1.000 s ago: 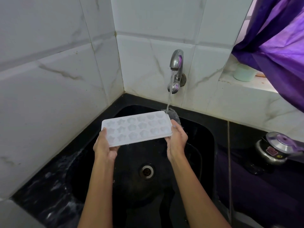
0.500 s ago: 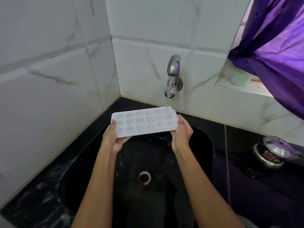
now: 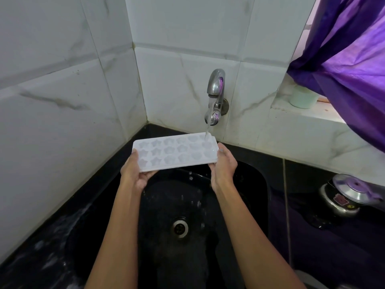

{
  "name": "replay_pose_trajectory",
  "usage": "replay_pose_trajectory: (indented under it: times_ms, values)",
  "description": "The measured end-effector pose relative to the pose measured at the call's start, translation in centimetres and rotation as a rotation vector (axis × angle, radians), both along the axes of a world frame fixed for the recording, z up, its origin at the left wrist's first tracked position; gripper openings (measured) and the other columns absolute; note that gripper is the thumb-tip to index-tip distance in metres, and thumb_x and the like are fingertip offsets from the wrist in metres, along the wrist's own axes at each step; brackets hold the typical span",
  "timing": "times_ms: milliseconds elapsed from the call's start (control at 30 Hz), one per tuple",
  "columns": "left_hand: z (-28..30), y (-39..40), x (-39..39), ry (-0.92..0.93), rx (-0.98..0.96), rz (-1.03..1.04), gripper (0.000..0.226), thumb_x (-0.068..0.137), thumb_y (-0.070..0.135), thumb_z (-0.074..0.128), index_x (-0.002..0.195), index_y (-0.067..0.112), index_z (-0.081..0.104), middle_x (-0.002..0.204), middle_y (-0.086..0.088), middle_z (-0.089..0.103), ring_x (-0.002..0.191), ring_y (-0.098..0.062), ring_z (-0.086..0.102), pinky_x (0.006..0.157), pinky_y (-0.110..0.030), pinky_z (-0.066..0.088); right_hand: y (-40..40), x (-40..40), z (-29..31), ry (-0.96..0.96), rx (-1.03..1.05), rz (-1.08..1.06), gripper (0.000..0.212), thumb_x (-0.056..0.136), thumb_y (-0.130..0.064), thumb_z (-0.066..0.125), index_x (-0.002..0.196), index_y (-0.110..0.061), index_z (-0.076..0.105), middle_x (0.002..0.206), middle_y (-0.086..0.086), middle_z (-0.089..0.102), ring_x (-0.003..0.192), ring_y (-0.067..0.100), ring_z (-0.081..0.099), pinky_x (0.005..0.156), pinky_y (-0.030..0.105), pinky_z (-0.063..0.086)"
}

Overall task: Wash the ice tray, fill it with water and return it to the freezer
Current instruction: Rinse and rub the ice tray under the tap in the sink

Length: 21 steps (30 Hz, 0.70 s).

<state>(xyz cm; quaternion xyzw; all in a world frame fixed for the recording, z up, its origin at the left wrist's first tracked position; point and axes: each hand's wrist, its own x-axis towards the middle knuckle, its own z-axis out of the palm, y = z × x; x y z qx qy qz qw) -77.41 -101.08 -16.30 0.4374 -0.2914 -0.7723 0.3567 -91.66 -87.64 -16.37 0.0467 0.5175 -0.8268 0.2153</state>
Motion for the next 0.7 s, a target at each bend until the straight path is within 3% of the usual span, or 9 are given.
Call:
replay_pose_trajectory:
  times_ms: [167, 433, 500, 600, 700]
  values:
    - [-0.6, 0.1, 0.9, -0.016, 0.021, 0.037, 0.032, 0.095, 0.032, 0.053, 0.120, 0.011, 0.053, 0.106, -0.010, 0.066, 0.094, -0.027, 0.065, 0.077, -0.050, 0.054, 0.2, 1.1, -0.7, -0.019, 0.011, -0.034, 0.028, 0.097, -0.006, 0.046, 0.119, -0.006, 0.062, 0.115, 0.008, 0.067, 0.105, 0.021, 0.065, 0.086, 0.036, 0.056]
    - [-0.9, 2.0, -1.5, 0.015, 0.036, -0.019, 0.030, 0.097, 0.033, 0.048, 0.117, 0.011, 0.054, 0.104, -0.010, 0.066, 0.086, -0.024, 0.065, 0.062, -0.045, 0.052, 1.7, -0.7, 0.4, 0.023, 0.194, -0.161, 0.028, 0.087, -0.004, 0.047, 0.100, -0.014, 0.069, 0.102, 0.005, 0.071, 0.096, 0.021, 0.068, 0.087, 0.039, 0.056]
    - [-0.8, 2.4, -2.4, 0.012, 0.030, -0.023, 0.028, 0.098, 0.032, 0.048, 0.114, 0.012, 0.055, 0.100, -0.009, 0.067, 0.085, -0.024, 0.065, 0.063, -0.045, 0.052, 2.2, -1.5, 1.0, 0.118, 0.383, -0.154, 0.031, 0.086, -0.008, 0.045, 0.104, -0.017, 0.069, 0.104, 0.001, 0.069, 0.101, 0.020, 0.064, 0.086, 0.034, 0.053]
    - [-0.7, 2.8, -3.4, 0.009, 0.018, -0.025, 0.025, 0.098, 0.031, 0.049, 0.112, 0.012, 0.056, 0.094, -0.007, 0.067, 0.083, -0.024, 0.065, 0.061, -0.045, 0.053, 2.9, -2.2, 2.3, 0.439, 0.805, -0.144, 0.035, 0.091, -0.018, 0.047, 0.124, -0.016, 0.059, 0.121, 0.002, 0.062, 0.114, 0.023, 0.055, 0.091, 0.034, 0.044]
    - [-0.6, 3.1, -4.2, 0.012, 0.013, -0.034, 0.025, 0.097, 0.032, 0.049, 0.110, 0.012, 0.057, 0.093, -0.007, 0.067, 0.082, -0.023, 0.066, 0.058, -0.042, 0.053, 2.1, -3.2, 4.0, 0.700, 0.851, -0.147, 0.039, 0.095, -0.022, 0.049, 0.132, -0.012, 0.050, 0.133, 0.006, 0.053, 0.124, 0.024, 0.048, 0.101, 0.035, 0.037]
